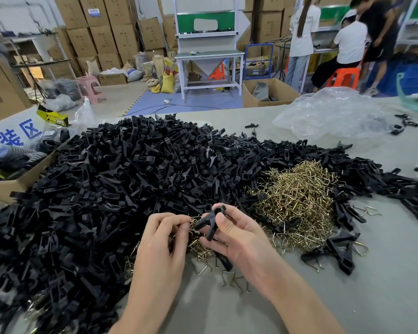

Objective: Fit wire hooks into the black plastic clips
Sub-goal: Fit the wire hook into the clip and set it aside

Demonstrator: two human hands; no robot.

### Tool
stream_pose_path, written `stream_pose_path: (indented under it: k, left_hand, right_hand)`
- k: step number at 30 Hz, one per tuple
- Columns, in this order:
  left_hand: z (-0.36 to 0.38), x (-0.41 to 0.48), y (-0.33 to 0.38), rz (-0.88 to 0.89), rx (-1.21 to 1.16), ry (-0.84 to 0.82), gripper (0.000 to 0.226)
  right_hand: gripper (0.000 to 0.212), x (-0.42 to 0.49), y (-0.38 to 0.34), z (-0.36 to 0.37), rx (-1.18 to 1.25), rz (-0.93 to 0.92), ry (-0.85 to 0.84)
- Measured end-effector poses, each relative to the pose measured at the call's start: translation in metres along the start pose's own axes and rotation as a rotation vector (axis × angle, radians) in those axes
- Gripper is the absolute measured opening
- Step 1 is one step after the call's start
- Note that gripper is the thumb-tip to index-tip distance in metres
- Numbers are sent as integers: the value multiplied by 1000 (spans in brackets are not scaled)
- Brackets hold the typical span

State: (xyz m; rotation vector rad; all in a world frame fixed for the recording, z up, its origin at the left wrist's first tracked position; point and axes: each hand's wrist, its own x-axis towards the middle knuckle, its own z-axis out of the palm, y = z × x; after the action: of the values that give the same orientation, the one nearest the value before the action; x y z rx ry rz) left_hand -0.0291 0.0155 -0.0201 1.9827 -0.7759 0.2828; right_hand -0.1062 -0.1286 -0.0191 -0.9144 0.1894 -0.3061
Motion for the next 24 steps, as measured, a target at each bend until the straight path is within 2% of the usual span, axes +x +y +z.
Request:
stream_pose_path:
  k: [3,7,10,12,19,24]
  left_hand:
    - [-5,2,4,-194,-203,8,14]
    - [-6,5,15,-453,-585,-147,7]
    - [3,2,24,-592,-913,-220,12]
    - [6,1,27,-663,-1047,-231,13]
    - [8,1,27,-747,-1143,-265,12]
    - [9,1,23,-786,-1129,-246,13]
  right_hand:
    - [20,1,-3,0,80,-20,30]
    - [22,3,-4,-1,266,-23,71]
    - [25,3,-2,1,274,-28,55]
    - [27,3,-1,1,268,-28,38]
    - [26,2,1,-1,221,3,-27]
    - [28,2,2,-1,194,-11,-31]
